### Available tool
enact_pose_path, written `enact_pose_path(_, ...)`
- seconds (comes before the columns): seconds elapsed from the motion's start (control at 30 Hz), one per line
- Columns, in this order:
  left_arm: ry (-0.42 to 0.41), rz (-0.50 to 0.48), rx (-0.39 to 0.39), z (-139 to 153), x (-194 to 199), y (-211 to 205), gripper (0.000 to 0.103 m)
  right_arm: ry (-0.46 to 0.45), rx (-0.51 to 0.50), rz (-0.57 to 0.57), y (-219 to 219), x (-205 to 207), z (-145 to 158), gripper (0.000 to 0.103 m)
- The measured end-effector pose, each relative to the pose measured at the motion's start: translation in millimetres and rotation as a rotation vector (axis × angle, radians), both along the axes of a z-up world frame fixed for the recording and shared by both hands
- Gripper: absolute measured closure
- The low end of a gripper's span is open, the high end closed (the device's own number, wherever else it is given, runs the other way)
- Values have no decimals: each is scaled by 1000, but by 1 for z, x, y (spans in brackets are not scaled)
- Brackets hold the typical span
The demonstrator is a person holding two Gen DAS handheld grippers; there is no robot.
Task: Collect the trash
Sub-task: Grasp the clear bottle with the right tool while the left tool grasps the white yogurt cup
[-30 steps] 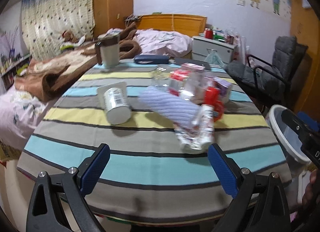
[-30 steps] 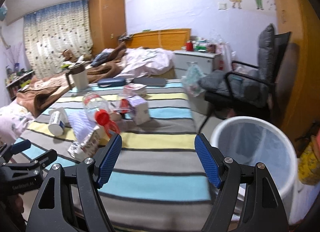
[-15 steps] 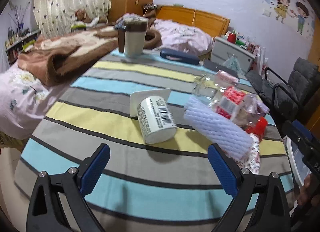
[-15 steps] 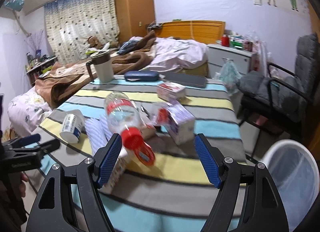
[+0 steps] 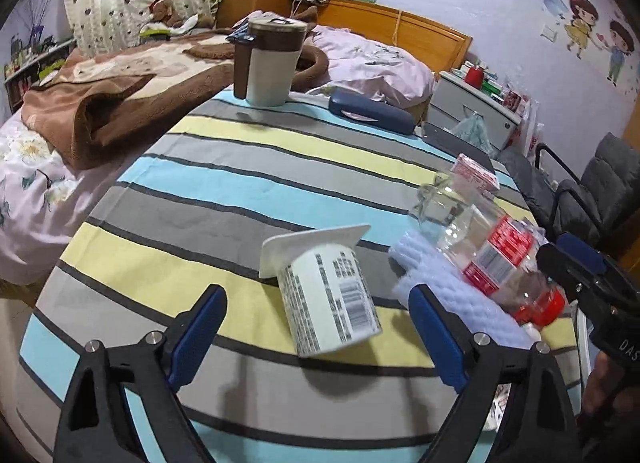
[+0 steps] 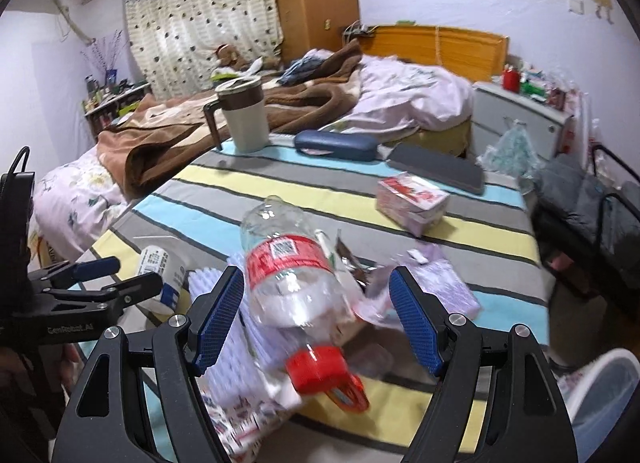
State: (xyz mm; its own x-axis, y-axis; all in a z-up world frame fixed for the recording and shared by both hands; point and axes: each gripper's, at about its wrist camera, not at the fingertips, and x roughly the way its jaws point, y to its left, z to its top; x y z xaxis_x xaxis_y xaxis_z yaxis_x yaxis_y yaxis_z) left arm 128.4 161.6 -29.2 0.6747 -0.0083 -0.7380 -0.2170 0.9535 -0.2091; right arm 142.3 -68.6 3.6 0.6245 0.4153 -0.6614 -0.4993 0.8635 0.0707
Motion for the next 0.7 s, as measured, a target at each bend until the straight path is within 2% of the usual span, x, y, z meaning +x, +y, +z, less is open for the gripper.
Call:
enact_pose_path(0.2, 43, 11, -39, -11, 12, 6, 13, 44, -42, 78, 16, 11, -4, 27)
enact_pose_path(0.23, 46, 8, -44, -12, 14, 7, 16, 56, -55, 88, 18, 12, -6, 27)
enact_pose_path(0.33, 73, 16, -69, -17, 17, 10, 20, 66, -90, 85, 22, 18, -11, 27)
enact_pose_path(0.43, 75, 16, -97, -19, 19, 12, 23, 91, -84, 94, 22, 21, -14, 29)
enact_pose_path(0.47, 75, 14, -95, -19, 20, 12, 31, 92, -84, 95, 23, 22, -14, 32)
enact_pose_path(0.5, 81, 11, -97, -20, 21, 12, 32, 93, -86, 97, 24, 22, -15, 37)
enact_pose_path(0.7, 84, -24, -96, -20, 22, 7, 45, 102, -66, 100, 23, 24, -16, 37)
